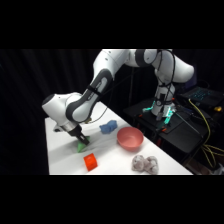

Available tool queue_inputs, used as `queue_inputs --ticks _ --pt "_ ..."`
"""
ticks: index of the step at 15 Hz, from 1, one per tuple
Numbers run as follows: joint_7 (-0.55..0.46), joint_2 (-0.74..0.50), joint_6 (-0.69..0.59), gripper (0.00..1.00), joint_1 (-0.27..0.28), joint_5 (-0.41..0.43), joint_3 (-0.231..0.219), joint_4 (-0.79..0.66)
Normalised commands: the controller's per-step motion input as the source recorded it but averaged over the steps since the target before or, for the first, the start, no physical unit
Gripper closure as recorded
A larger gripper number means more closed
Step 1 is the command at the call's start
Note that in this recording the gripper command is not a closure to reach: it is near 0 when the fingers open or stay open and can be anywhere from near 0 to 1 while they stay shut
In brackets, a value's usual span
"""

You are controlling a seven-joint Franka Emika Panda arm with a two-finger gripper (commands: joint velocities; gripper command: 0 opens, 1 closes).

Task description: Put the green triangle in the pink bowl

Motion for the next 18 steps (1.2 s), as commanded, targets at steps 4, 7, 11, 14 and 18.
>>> queue_inputs --ticks 4,7,11,14,18 --pt "-0.21 -0.14 0.09 0.64 -0.002 0.020 0.018 -0.05" --pt "-0.12 -0.44 0.12 0.64 0.035 -0.006 -0.005 -0.36" --pt "-0.05 -0.74 0.27 0.63 0.064 -0.026 -0.017 -0.80" --pt "0.03 -0.83 0.37 0.61 0.080 -0.032 -0.029 -0.99" --pt "0.11 -0.76 0.44 0.60 0.090 -0.013 -0.039 -0.99"
